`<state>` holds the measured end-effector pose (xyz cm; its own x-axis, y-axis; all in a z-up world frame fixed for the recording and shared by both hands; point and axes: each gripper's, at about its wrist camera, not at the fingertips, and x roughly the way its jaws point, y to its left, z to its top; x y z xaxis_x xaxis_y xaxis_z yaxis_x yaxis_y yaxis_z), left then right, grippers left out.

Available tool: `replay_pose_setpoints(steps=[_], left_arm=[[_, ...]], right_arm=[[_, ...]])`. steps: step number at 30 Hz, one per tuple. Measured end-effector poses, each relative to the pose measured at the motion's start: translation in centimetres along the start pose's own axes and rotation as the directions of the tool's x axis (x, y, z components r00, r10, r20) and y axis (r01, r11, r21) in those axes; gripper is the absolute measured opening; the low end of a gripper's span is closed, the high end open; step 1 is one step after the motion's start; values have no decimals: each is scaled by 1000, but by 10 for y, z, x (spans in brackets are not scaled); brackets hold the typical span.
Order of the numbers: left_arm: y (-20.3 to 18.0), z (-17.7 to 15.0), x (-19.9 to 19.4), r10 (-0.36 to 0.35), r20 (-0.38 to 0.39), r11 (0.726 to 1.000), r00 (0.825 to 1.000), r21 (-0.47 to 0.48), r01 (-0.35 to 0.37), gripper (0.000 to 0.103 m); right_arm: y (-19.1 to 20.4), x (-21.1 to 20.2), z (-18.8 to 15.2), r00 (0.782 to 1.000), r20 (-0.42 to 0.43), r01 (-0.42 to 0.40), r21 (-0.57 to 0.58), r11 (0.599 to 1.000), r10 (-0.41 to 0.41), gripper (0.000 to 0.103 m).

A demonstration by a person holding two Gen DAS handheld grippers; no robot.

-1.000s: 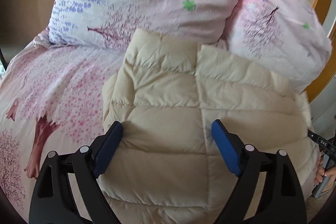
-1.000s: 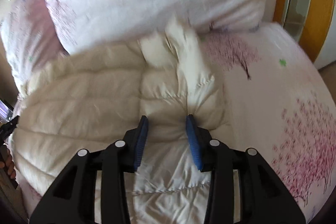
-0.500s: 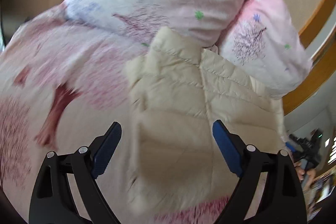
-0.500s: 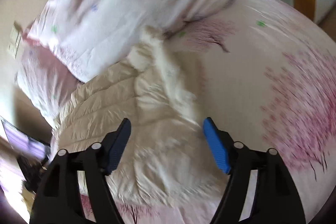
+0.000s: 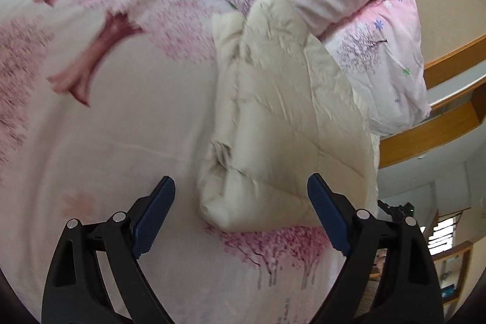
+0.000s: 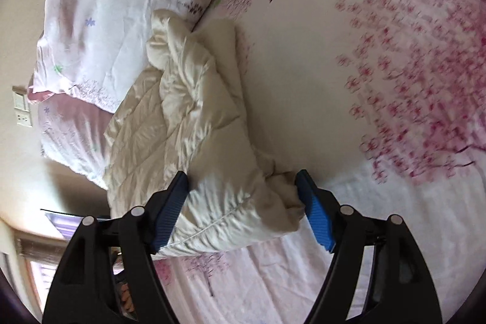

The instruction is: Fold large clothes

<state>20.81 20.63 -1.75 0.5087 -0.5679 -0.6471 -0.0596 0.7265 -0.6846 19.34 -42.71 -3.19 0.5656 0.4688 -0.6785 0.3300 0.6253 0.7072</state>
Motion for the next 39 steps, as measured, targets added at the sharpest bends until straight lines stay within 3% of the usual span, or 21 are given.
replay_pose_setpoints(steps=[5,8,10,11,13,15,17,20,26,31,37,39], left_arm=[[-2,-4,11,-77,-20,995,997,-66,75,88],[-7,-6,16,-83,-11,994,997,-74,82,85],[-8,-7,21,-104,-6,990,995,-101,102,84],[-8,-6,23,-116,-7,987,993,-114,114,81],[-9,-7,26,-127,23,984,992,-122,129,71],[-9,-6,30,-138,30,980,990,-138,141,48],[-8,-4,29,-157,50,977,986,-138,163,31],[-10,2,22,-180,84,974,980,-124,189,22],[-10,20,-8,-197,189,972,962,-91,217,16],[8,16,-50,-183,286,971,941,-97,218,16],[47,-13,-92,-120,346,975,930,-134,176,16],[55,-25,-98,-104,352,976,930,-142,163,16]], right_arm=[[5,5,0,1000,-22,-19,-1,1000,19,74],[8,11,-1,999,-28,-24,-2,1000,24,67],[6,15,-1,999,-41,-36,7,999,37,55],[6,17,-1,998,-49,-46,16,999,46,52],[3,20,-3,995,-58,-75,37,997,77,36],[2,21,-4,992,-55,-111,54,992,114,27],[3,20,-5,990,-48,-132,62,989,135,22],[8,17,-7,988,-40,-147,62,987,149,19],[34,19,-11,976,-63,-209,28,978,210,17],[74,26,-33,957,-135,-270,-85,959,257,17],[94,35,-68,946,-232,-270,-170,948,227,17],[98,36,-78,952,-234,-250,-213,945,199,17]])
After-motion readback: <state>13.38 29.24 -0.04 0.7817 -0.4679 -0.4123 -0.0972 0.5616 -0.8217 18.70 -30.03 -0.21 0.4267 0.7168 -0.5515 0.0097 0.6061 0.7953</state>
